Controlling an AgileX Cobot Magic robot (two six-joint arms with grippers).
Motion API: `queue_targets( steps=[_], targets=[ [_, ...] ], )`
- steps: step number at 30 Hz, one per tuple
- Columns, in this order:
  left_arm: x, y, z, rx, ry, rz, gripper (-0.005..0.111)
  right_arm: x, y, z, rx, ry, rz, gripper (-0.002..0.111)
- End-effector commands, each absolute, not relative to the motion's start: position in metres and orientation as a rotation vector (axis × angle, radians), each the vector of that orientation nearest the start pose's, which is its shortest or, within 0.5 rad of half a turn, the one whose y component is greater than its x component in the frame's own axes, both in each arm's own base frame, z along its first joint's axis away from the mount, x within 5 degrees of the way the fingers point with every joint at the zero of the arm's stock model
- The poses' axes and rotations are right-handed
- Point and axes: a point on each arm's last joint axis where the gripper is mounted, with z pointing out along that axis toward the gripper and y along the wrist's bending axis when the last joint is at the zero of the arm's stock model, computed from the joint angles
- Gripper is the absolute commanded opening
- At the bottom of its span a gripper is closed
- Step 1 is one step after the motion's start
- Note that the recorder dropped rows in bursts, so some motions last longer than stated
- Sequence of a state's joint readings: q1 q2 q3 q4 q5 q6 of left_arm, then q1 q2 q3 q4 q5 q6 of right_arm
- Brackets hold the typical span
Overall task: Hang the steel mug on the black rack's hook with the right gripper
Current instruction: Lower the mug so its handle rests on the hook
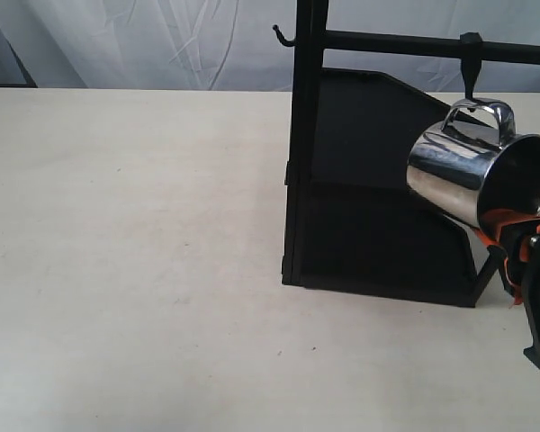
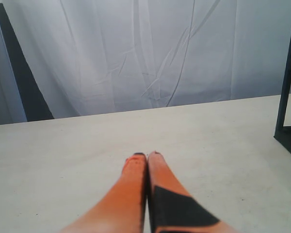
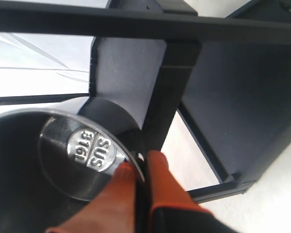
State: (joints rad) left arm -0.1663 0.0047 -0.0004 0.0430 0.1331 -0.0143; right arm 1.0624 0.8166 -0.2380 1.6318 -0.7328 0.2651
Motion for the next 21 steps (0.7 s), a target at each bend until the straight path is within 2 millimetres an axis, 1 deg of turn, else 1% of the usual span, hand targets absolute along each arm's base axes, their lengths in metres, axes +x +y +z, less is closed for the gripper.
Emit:
queue_targets(
  steps=[1,21],
  targets=[
    [0.0557,-0.0091,0.2016,0.155,1.605,-0.107,0.002,0.1132,0.0748,0.2151,1.33,1.724,1.07,-0.001],
    [0.0557,-0.0091,0.2016,0.157,1.605,-0.105,0.002,0.1136,0.0753,0.2163,1.305,1.724,1.075,-0.001]
  ],
)
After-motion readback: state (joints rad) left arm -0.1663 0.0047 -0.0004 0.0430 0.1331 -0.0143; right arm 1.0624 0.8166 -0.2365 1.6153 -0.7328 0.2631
